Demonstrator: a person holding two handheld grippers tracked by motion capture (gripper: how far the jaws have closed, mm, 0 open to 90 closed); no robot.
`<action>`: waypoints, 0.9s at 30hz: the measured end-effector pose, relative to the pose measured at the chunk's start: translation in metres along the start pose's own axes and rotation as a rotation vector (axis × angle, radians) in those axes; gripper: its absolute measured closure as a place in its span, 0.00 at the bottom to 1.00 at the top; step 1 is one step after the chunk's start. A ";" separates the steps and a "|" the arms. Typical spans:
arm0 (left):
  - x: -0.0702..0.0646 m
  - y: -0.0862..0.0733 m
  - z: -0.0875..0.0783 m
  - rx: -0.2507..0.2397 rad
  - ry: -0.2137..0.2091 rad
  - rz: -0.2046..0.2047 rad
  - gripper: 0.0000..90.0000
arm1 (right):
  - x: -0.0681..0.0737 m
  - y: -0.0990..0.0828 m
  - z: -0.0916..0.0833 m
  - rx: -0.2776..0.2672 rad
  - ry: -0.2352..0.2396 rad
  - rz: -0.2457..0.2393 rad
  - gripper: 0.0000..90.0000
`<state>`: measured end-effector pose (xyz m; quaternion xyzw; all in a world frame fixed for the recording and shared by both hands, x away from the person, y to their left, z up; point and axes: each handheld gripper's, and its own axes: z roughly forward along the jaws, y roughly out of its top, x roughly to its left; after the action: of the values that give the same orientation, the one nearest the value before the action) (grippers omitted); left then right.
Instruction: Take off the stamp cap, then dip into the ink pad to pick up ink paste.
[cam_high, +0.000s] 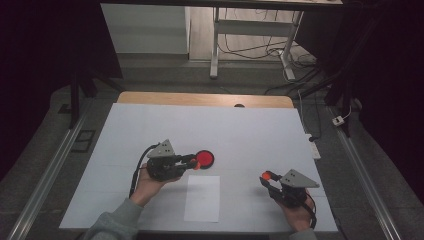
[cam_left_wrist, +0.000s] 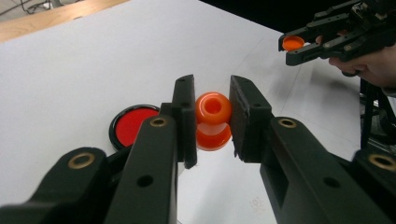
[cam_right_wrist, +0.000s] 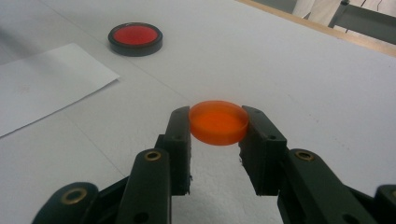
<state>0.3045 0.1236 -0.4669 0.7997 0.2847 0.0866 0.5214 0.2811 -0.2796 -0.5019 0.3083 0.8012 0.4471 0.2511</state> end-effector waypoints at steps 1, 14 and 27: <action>0.000 0.001 0.000 -0.003 0.002 0.003 0.81 | 0.000 0.000 -0.001 0.000 -0.001 0.000 0.71; 0.008 0.007 0.005 -0.018 0.029 -0.001 0.81 | -0.004 -0.001 -0.001 0.003 -0.009 0.007 0.71; 0.014 0.010 0.019 -0.011 0.042 -0.004 0.81 | -0.004 -0.001 -0.001 0.005 -0.009 0.006 0.71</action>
<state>0.3277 0.1137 -0.4689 0.7943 0.2967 0.1039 0.5199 0.2825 -0.2832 -0.5019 0.3134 0.8003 0.4442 0.2528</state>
